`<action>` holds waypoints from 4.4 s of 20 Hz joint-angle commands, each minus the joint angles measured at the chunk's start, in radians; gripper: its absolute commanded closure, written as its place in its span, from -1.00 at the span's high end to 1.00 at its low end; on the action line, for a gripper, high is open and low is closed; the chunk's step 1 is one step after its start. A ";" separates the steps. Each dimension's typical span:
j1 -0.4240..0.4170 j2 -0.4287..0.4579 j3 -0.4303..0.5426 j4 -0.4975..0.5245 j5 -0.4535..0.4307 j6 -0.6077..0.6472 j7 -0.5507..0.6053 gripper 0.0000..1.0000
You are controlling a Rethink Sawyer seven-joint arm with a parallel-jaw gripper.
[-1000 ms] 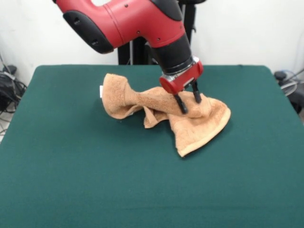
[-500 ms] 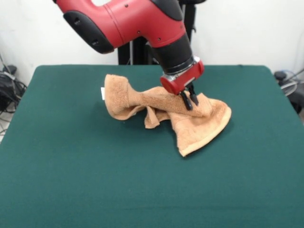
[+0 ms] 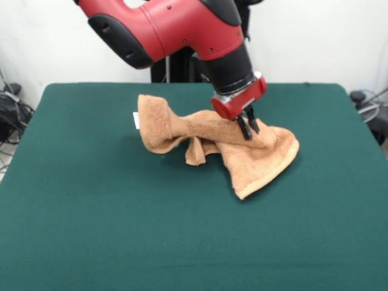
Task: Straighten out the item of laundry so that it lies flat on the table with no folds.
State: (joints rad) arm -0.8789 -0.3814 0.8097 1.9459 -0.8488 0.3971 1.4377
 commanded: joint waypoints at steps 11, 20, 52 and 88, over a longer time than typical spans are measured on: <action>0.054 -0.292 0.063 0.120 0.307 0.139 0.072 -1.00; -0.028 -0.409 0.137 0.165 0.457 0.279 -0.027 -1.00; -0.155 -0.668 0.229 0.025 0.579 0.678 -0.161 -1.00; -0.087 -0.693 0.187 0.119 0.544 0.451 0.011 1.00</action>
State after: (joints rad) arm -0.9973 -1.0646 0.9880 1.9768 -0.2989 0.9154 1.4377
